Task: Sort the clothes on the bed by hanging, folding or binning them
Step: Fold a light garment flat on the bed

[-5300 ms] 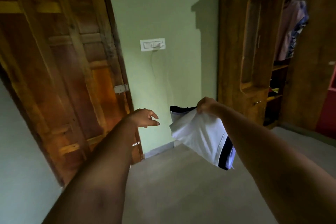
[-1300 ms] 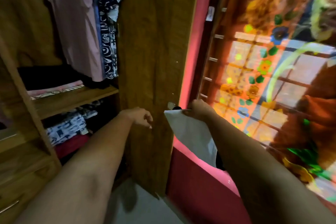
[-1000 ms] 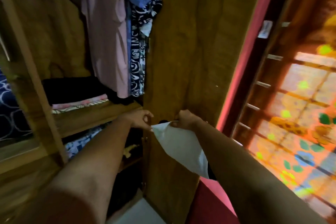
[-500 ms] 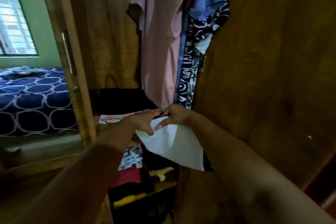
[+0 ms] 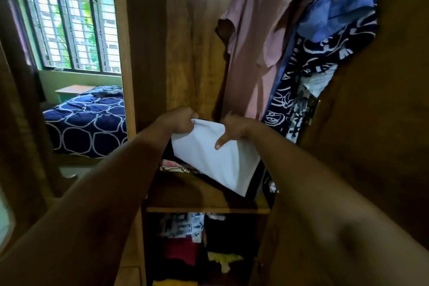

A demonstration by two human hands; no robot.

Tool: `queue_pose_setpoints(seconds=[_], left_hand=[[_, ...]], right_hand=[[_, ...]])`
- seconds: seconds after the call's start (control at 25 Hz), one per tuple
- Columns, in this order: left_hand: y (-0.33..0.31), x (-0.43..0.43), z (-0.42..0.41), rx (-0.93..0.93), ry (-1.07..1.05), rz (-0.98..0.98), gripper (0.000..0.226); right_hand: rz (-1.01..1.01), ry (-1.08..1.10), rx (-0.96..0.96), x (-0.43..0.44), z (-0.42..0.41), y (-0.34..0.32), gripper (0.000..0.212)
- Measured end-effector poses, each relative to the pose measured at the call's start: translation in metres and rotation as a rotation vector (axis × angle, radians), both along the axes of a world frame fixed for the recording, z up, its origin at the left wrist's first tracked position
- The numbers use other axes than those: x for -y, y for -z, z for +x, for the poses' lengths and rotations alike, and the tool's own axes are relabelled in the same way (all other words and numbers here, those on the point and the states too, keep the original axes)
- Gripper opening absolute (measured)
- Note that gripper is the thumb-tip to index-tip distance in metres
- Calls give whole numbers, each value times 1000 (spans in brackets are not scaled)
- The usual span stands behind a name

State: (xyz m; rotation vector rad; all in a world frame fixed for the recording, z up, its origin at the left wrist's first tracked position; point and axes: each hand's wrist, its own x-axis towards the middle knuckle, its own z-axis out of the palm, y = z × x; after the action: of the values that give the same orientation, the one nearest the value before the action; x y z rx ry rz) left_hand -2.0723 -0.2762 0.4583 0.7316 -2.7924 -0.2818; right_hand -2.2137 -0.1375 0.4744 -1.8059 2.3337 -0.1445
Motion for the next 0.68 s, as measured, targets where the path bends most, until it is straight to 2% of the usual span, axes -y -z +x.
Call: queue_pose_setpoints(seconds=[0.12,0.2,0.28,0.48,0.6,0.68], left_hand=[[-9,10,-11,-26,-115,-97,13],[-15,14,-18,-48,-228,-210,21],[-17,22,-27,-49,-339,-290,25],[-12,55,-55,11,-531,-340,24],[-7,74,-67,60,-558,-360,25],[-4,89,-77,119,-547,-364,29]], right_hand=[[-14,10,-55,25,-18,-6,60],[-54,42,-90,40,-25,-9,63],[-90,68,-143,59,-34,-11,58],[-71,149,-133,98,-76,-7,50],[-42,181,-133,109,-99,-3,45],[1,184,-67,118,-112,-2,40]])
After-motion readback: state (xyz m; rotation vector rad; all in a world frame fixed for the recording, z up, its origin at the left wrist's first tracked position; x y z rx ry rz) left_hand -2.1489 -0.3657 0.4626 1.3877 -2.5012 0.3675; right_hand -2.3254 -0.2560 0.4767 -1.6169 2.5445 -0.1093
